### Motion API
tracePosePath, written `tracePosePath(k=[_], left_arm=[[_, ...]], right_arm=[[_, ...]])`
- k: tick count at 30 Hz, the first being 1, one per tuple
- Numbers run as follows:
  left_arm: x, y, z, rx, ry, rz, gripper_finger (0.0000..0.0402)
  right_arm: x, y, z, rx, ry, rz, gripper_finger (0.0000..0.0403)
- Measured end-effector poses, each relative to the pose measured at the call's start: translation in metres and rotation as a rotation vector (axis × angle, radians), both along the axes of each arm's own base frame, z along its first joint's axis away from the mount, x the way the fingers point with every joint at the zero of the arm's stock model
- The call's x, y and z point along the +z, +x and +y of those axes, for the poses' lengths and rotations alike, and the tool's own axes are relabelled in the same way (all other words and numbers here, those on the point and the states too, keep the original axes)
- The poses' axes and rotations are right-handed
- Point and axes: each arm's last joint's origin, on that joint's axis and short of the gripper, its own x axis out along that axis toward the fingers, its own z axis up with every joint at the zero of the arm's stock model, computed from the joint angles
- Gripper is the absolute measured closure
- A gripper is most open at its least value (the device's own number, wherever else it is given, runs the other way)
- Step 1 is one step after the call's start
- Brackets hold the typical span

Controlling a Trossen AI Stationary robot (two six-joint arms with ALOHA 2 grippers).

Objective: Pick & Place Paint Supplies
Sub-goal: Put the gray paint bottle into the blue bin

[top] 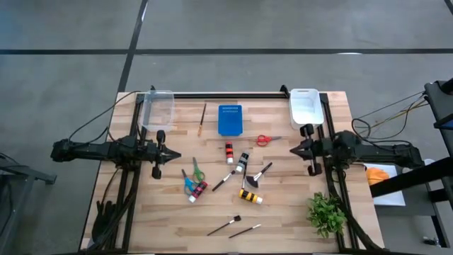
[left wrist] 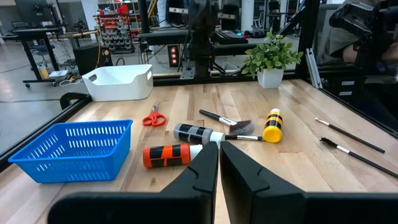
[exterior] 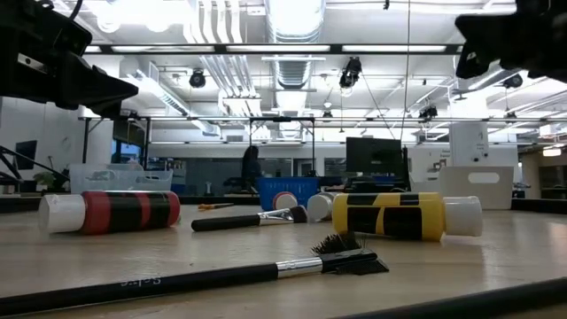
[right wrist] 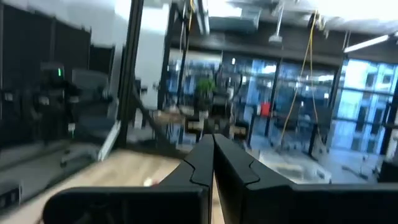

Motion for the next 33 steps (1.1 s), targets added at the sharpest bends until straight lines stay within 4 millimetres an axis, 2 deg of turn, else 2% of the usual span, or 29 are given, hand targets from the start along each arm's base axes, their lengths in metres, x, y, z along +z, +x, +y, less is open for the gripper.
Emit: tracePosePath(k=[5, 13, 21, 28, 33], left_arm=[[0.000, 0.000, 0.000, 0.000, 0.000, 0.000, 0.0373], [0.000, 0.000, 0.000, 0.000, 0.000, 0.000, 0.0373], [0.000, 0.000, 0.000, 0.001, 0.000, 0.000, 0.0373], [0.000, 0.000, 0.000, 0.000, 0.000, -0.001, 0.0373], [0.000, 0.000, 0.000, 0.001, 0.000, 0.000, 0.0373]], right_arm=[[-0.003, 0.002, -0.001, -0.005, 0.052, 0.044, 0.0395], [-0.010, 0.006, -0.001, -0.032, -0.014, 0.106, 0.0395], [0.006, 0.005, -0.001, -0.038, -0.037, 0.062, 0.0395], [0.018, 0.005, -0.001, -0.038, -0.042, 0.160, 0.0395], [0.018, 0.005, -0.001, -0.037, -0.046, 0.188, 0.0395]])
